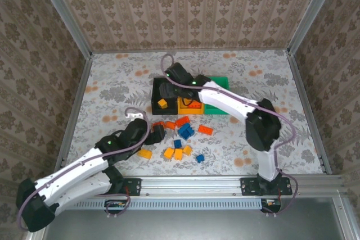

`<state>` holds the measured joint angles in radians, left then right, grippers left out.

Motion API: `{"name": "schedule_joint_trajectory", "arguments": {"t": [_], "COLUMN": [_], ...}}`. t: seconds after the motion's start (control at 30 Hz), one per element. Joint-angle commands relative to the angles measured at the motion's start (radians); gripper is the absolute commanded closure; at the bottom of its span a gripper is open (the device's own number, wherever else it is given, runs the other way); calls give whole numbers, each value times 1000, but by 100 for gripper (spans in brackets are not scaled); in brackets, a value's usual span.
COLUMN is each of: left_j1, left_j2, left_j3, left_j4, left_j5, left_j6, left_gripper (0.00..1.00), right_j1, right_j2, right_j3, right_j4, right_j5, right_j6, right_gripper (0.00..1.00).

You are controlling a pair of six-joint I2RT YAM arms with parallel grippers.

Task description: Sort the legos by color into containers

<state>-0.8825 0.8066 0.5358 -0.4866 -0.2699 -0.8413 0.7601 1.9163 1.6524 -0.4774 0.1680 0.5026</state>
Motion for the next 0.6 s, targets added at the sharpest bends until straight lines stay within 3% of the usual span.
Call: {"name": "schedule_joint_trajectory", "arguments": {"t": [0.0,0.2,0.33,0.57], "left_j1": [-18,-114,-151,-177], "left_j2": [99,341,443,405], "left_j3": [71,152,166,131], "left_j4": [-1,-14,0,-53], "left_j5": [88,165,220,225], "left_j6": [74,118,103,76], "left_gripper": [3,13,19,25], "right_j1": [5,7,5,4], "right_j2": [-163,-366,-454,-516], "right_j3": [-167,-472,-587,-660], "right_j4": [71,103,106,110], "right_j5": [10,31,61,90], "right_j6": [51,106,125,136], "right_gripper": [23,23,23,22]}}
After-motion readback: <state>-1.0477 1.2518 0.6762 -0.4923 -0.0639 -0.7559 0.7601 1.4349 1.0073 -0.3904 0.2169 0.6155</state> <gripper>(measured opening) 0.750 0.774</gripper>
